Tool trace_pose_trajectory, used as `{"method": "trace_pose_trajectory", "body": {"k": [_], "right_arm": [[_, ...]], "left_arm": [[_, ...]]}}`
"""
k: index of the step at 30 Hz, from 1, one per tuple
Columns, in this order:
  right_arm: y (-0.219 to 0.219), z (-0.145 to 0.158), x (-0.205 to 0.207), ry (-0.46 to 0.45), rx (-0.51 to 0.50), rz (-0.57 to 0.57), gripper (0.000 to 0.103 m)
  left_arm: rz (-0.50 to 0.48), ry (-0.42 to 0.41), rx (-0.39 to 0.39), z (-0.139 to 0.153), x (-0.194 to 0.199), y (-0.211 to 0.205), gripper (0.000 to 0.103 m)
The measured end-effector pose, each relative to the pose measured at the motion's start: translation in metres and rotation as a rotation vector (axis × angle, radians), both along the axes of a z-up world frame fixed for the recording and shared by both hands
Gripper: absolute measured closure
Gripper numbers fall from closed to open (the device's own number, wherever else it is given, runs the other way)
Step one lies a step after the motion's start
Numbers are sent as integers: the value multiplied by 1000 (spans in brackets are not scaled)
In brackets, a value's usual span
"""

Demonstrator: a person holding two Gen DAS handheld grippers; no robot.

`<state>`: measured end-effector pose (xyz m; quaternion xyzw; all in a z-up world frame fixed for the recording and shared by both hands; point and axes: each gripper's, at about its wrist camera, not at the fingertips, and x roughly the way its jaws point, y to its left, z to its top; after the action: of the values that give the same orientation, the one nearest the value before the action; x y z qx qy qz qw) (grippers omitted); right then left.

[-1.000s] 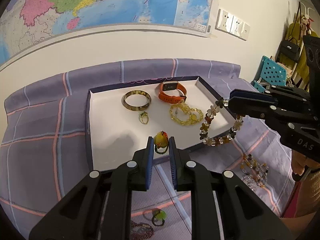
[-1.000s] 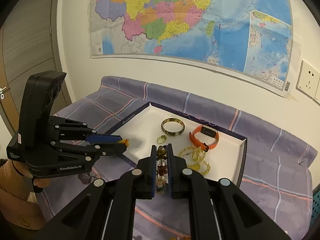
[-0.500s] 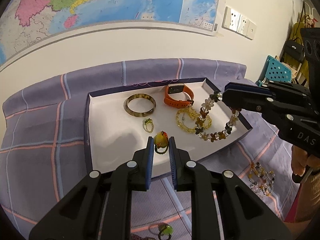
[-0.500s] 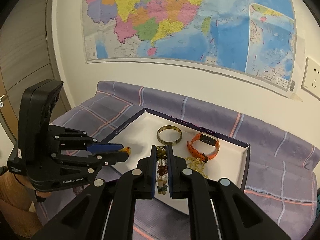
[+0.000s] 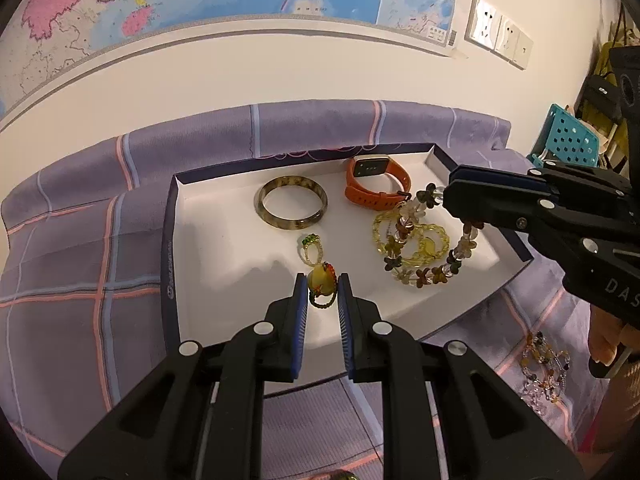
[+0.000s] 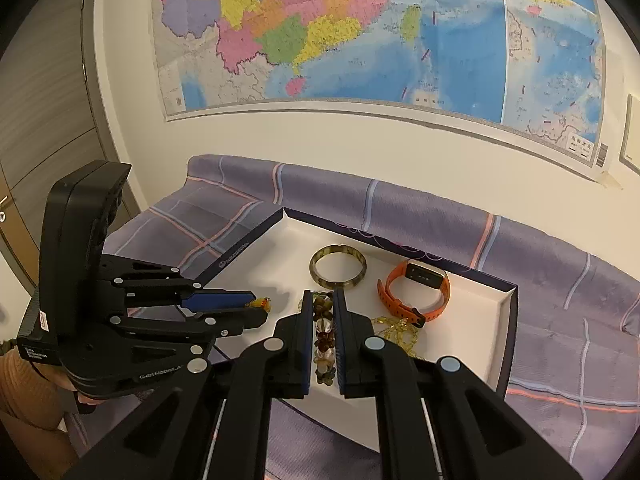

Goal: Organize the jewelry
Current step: 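Carry the yellow pendant with the left tool while the right tool carries the bracelet into the box, then open the left tool in the box while the right tool releases the bracelet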

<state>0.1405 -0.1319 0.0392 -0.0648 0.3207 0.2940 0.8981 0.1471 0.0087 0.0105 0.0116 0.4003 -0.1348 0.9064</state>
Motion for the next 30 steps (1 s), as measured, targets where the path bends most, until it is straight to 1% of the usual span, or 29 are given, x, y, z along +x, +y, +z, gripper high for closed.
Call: {"method": "trace_pose_trajectory", "body": {"k": [12, 26, 30], "right_arm": [[0, -13, 12, 36, 5, -9, 95], [-6, -19, 23, 52, 4, -32, 95], [-7, -22, 26, 62, 0, -38, 95]], "left_arm": [[14, 29, 5, -8, 12, -4, 87], [21, 58, 19, -17, 19, -10, 87], [24, 73, 11, -20, 22, -10, 87]]}}
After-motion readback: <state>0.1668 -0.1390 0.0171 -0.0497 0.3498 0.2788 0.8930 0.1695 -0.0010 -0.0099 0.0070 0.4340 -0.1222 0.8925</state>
